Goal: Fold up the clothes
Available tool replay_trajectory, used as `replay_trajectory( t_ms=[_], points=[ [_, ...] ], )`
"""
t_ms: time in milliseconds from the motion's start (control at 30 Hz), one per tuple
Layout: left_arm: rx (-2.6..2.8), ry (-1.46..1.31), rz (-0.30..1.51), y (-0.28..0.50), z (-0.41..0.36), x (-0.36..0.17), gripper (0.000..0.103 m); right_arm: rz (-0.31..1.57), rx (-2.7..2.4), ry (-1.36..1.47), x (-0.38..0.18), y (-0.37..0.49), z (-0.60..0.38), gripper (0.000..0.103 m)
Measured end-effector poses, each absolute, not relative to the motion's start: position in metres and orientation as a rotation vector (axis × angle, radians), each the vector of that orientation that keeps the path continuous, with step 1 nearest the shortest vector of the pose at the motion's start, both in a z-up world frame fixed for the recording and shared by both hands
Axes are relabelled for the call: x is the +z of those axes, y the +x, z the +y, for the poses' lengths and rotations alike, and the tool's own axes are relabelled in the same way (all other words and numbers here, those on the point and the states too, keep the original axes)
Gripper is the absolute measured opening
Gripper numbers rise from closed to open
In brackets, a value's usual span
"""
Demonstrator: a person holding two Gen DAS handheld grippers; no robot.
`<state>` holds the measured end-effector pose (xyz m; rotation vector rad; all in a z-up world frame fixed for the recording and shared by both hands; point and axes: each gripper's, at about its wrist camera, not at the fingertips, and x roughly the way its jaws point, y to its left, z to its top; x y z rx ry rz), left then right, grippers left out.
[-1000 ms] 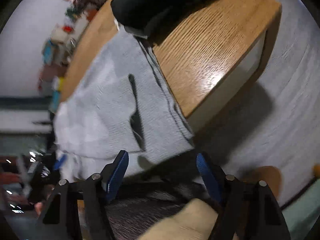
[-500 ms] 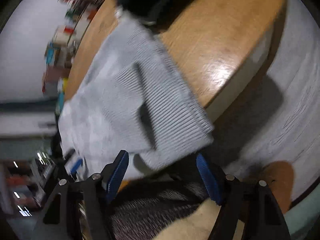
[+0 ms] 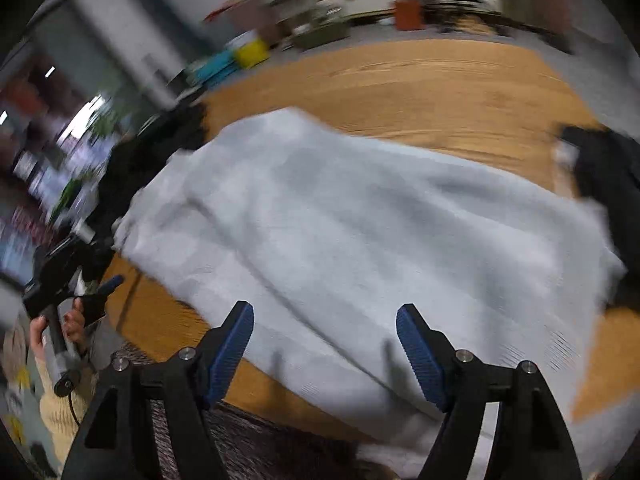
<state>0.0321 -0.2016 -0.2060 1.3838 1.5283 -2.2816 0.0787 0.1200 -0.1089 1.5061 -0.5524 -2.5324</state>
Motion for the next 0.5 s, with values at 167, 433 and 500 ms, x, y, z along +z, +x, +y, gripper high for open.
replay_trajectory(
  t_ms=[167,433,500],
  points=[
    [-2.244,1.449,1.654,0.021,-0.19,-0.232,0.065,-0.362,-2.421,1.464,-0.115,0.035,0.063,0.077],
    [-2.308,1.441,1.57,-0.008,-0.172,-0.231,0.064,-0.271,-2.407,1.453,-0.12,0.025,0.046,0.077],
    [-2.331,1.453,1.513,-0.009,-0.171,-0.232,0.039,-0.245,-2.449,1.45,-0.117,0.011,0.056,0.077]
  ],
)
